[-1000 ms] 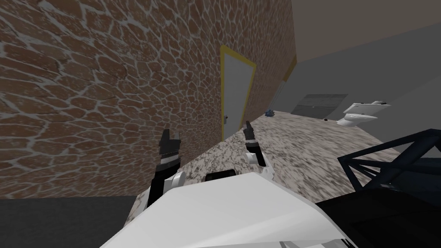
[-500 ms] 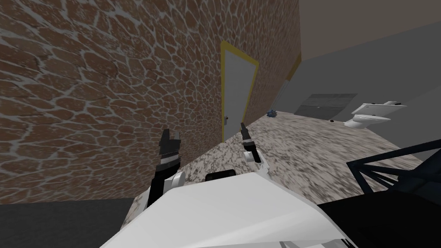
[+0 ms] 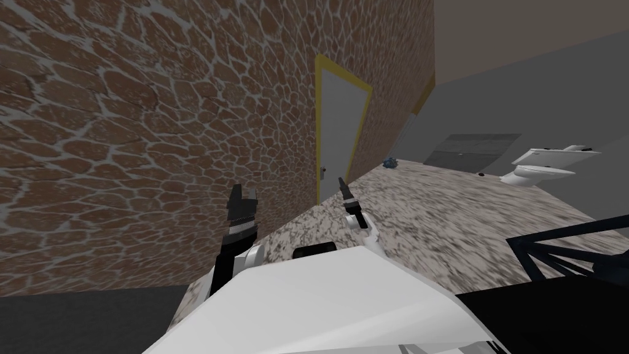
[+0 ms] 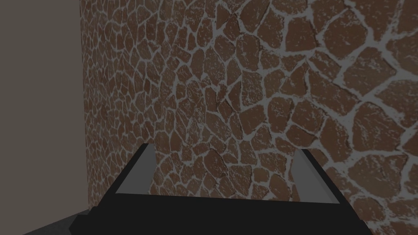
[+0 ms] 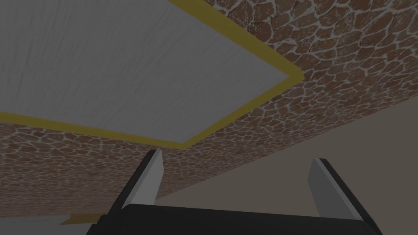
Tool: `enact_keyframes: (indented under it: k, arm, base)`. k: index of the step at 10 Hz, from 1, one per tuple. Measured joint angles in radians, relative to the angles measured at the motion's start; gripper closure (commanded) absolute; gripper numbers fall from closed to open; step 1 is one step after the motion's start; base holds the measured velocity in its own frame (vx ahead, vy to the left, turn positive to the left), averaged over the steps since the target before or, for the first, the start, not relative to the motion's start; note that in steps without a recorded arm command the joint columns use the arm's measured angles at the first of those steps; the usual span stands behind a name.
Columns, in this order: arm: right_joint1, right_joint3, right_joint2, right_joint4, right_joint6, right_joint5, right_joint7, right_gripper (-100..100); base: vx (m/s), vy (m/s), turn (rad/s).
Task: Pull the door open
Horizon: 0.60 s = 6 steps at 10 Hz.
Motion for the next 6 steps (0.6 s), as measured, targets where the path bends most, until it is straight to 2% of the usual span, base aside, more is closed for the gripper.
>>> enact_keyframes:
  k: [4,6]
  arm:
    - [-0.05,0.008,-0.02,0.1,-0.014,0.035,0.055,-100]
    - [-0.081,0.01,-0.037,0.156,-0.023,0.055,0.084,-100]
  base:
    - [0.073,-0.047,0.03]
    - [0.073,-0.041,0.029]
